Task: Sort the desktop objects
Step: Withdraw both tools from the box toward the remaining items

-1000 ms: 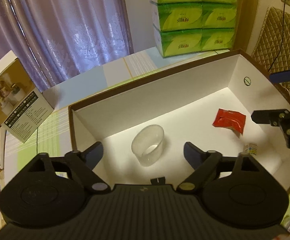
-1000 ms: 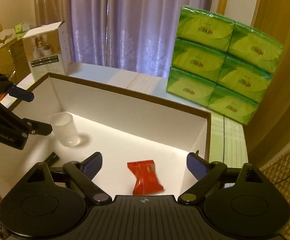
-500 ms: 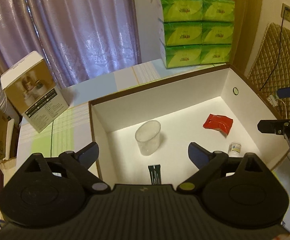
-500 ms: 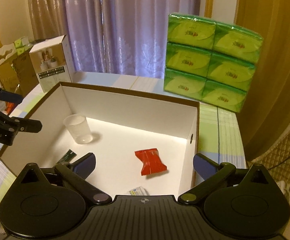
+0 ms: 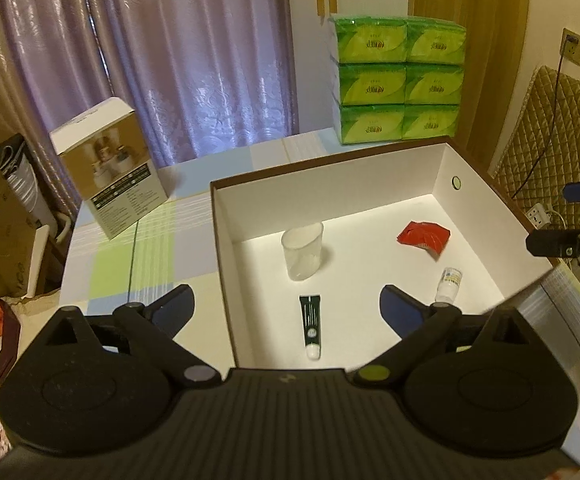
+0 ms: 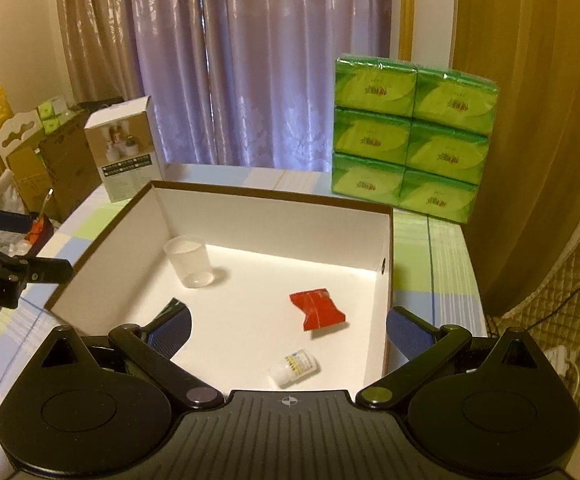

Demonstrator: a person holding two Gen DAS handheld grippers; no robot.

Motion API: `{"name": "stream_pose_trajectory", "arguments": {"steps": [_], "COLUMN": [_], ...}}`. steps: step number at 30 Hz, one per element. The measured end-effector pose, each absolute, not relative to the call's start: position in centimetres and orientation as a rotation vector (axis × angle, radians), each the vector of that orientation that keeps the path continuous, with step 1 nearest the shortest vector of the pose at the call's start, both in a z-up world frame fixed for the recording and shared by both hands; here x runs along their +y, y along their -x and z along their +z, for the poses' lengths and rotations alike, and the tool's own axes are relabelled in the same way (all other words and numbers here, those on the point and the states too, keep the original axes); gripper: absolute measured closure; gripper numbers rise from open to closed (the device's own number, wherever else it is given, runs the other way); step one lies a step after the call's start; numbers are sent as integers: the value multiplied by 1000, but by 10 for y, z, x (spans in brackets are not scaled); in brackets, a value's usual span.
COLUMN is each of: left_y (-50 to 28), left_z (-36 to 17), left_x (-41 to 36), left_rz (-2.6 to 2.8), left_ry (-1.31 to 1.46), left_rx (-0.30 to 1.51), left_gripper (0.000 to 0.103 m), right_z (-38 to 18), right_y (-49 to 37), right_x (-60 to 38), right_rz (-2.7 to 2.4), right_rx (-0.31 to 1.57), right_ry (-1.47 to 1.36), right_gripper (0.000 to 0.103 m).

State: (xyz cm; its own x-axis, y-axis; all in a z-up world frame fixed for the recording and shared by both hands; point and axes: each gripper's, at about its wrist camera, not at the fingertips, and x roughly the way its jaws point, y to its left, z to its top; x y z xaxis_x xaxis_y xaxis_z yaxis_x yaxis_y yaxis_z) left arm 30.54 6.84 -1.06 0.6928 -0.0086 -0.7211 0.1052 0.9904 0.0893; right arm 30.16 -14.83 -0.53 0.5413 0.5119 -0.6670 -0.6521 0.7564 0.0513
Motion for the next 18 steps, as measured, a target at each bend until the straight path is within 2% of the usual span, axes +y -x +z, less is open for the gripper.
{"name": "stream_pose_trajectory", "arguments": {"steps": [18], "left_y": [-219], "left_z": [11], "left_x": [56], "left_rz": [-39], "left_ry": [-116], "left_rx": [763], "left_gripper": [5], "right_z": [3], "right_y": [-233], "right_x": [-176], "right_rz": [722], "right_rx": [721], "right_ry": [164], "right_gripper": [2]}}
